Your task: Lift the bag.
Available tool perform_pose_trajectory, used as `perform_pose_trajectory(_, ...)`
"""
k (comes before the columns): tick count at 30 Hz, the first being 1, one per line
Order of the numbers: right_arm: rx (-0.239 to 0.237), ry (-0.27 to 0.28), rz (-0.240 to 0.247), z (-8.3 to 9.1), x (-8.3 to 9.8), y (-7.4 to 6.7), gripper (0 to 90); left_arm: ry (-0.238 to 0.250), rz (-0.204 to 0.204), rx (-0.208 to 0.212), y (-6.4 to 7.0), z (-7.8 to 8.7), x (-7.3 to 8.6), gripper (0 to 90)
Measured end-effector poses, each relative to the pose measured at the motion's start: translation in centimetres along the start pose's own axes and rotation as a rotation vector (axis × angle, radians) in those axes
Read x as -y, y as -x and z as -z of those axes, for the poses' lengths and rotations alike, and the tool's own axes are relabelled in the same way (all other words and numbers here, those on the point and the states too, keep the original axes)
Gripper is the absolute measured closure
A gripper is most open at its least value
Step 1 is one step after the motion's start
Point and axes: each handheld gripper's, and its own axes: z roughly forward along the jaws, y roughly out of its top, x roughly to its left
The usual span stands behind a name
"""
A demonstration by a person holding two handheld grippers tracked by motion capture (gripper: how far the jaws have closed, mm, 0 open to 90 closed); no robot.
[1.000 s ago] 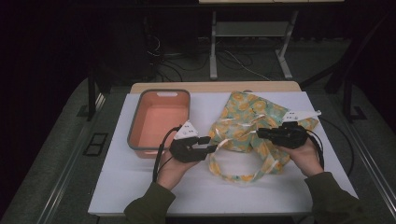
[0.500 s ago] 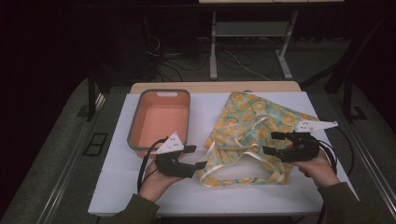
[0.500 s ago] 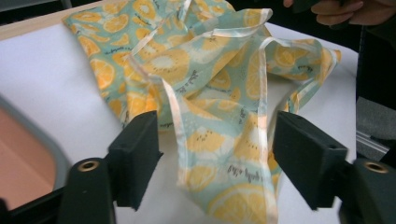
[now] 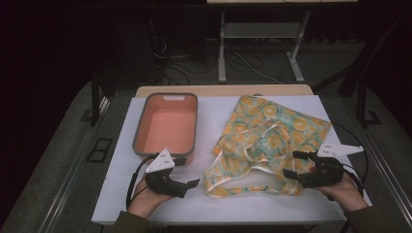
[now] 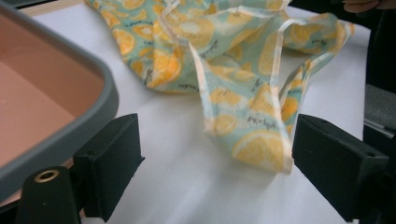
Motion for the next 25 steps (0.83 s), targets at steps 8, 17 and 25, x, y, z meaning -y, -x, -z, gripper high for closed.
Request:
perform_pose_trajectory(8,0.032,-0.011,0.012,-0.3,1.9,0.2,12.0,-0.010,0.027,-0.029,-1.1,0.4,1.4,0.3)
perform_pose_trajectory(17,0.048,-0.028,0.015,-0.6,2.2,0.4,12.0,-0.046,0.020,-0.019,-1.1,0.0,1.8,0.0)
perform_pose_trajectory(25,0.047,-0.028,0.017,-0.7,2.2,0.4,12.0,-0.052,0.017,-0.019,-1.1,0.1,1.8,0.0)
